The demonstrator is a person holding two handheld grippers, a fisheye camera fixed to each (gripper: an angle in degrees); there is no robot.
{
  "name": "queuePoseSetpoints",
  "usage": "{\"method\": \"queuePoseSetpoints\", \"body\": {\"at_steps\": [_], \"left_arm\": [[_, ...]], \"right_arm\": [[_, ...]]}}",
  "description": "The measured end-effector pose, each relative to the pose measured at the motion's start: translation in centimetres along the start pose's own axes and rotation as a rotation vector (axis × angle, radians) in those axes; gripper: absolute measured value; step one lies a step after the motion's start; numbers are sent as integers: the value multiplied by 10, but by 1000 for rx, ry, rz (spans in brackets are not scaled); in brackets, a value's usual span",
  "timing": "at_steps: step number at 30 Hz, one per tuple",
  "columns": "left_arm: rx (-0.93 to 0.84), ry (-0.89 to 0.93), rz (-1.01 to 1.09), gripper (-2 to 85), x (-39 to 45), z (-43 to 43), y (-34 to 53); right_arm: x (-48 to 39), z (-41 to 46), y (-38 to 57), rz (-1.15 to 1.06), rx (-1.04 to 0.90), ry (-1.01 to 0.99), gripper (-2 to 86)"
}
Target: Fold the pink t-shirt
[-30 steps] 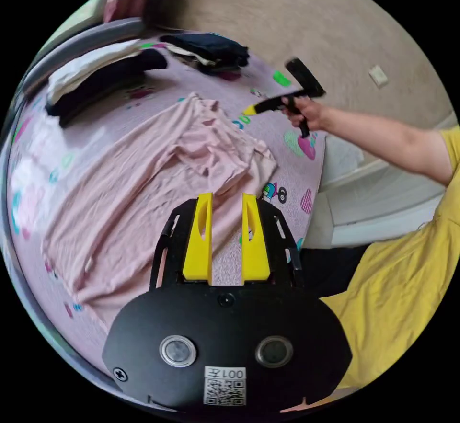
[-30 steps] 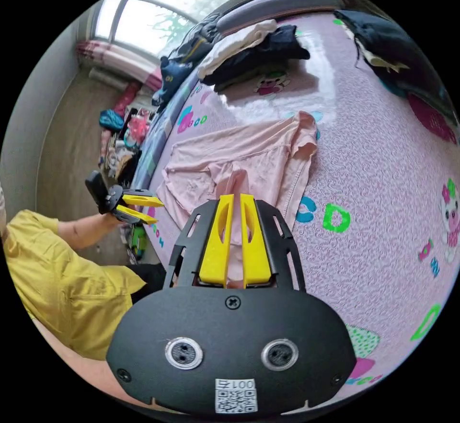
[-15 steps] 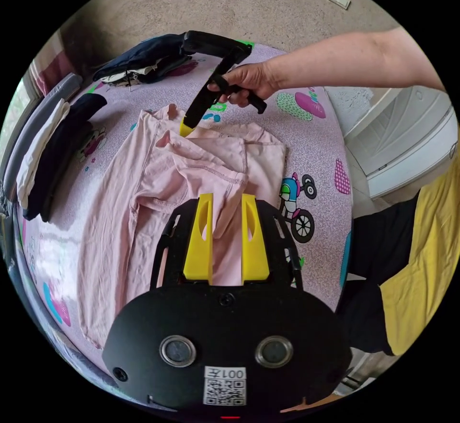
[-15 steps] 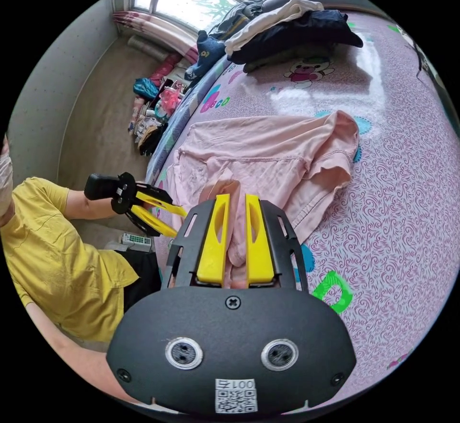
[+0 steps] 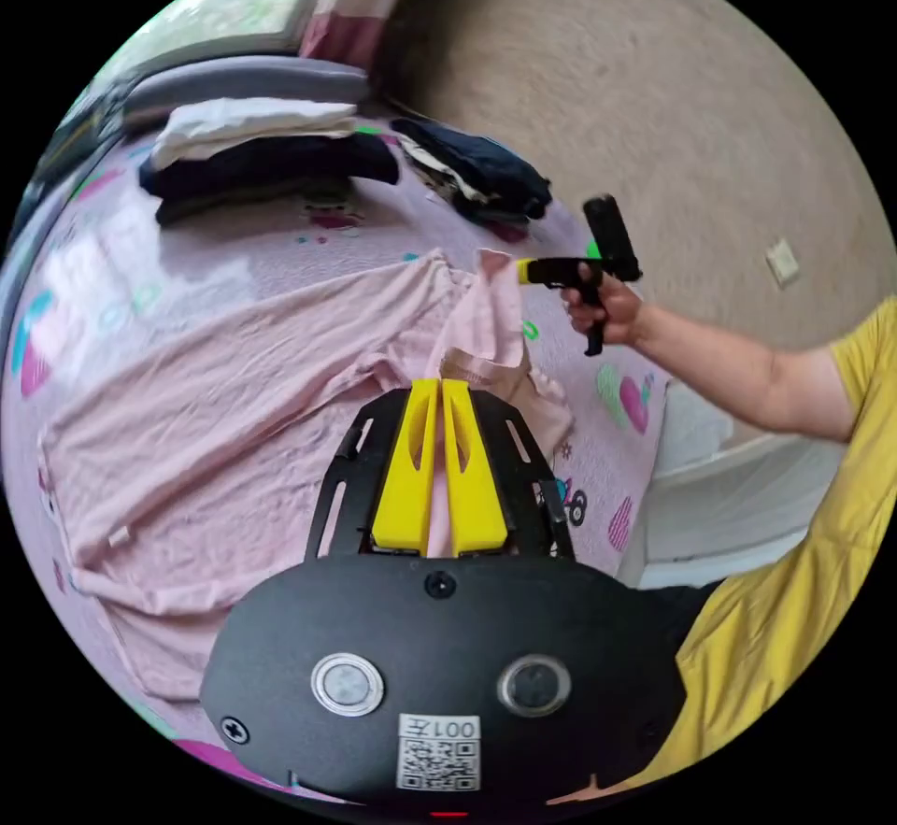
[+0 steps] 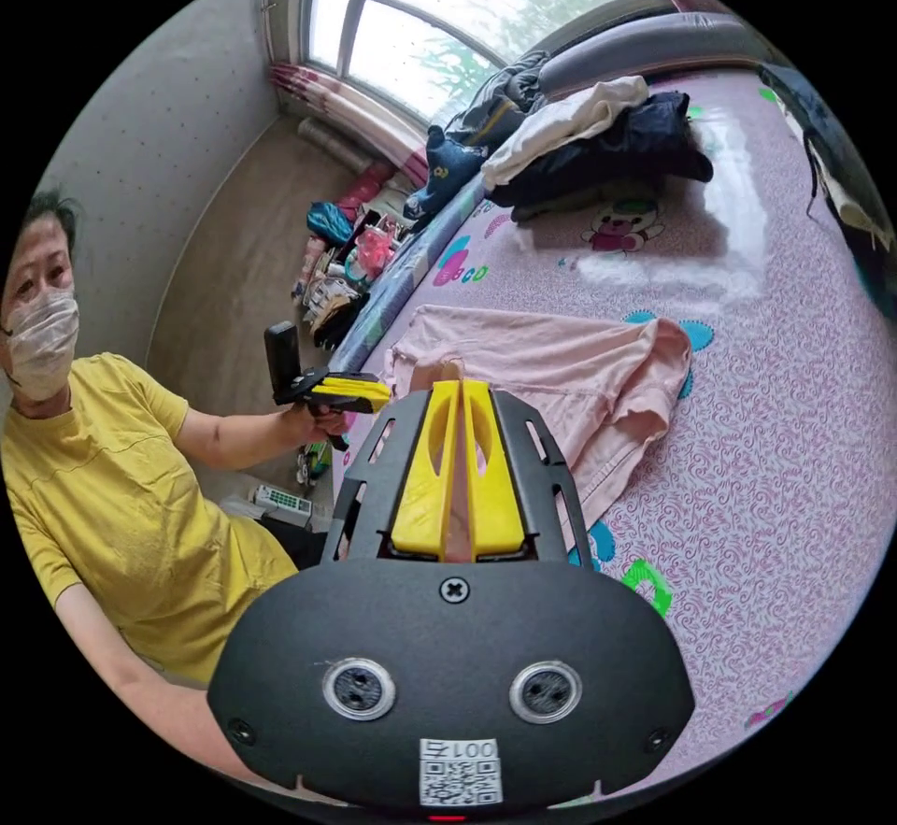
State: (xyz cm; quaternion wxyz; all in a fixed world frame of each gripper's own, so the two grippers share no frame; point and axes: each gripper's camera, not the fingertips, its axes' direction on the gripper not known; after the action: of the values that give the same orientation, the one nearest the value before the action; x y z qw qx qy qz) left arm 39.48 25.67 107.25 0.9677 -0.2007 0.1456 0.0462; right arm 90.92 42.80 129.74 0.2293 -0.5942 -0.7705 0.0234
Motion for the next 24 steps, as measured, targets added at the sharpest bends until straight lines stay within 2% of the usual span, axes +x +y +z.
{"method": "queuePoseSetpoints", "body": {"at_steps": [5,10,15,18,24], "left_arm": [[5,41,-334,-11,-61,0,13],[5,132,-600,-10,-96,16,25],[79,128,-650,-5,-98,12,29],[108,107,-645,-6,-96,1,34],[106,-109,-604,-7,-73,-60,87]], "right_arm": [[11,50,-40,-8,-202,134,6],[28,87,-54,61,-274,223,5],[34,80,-52,149,-173,304,4],[41,71,-48,197,-125,259,4],[-8,66,-63,22,2,161,4]]}}
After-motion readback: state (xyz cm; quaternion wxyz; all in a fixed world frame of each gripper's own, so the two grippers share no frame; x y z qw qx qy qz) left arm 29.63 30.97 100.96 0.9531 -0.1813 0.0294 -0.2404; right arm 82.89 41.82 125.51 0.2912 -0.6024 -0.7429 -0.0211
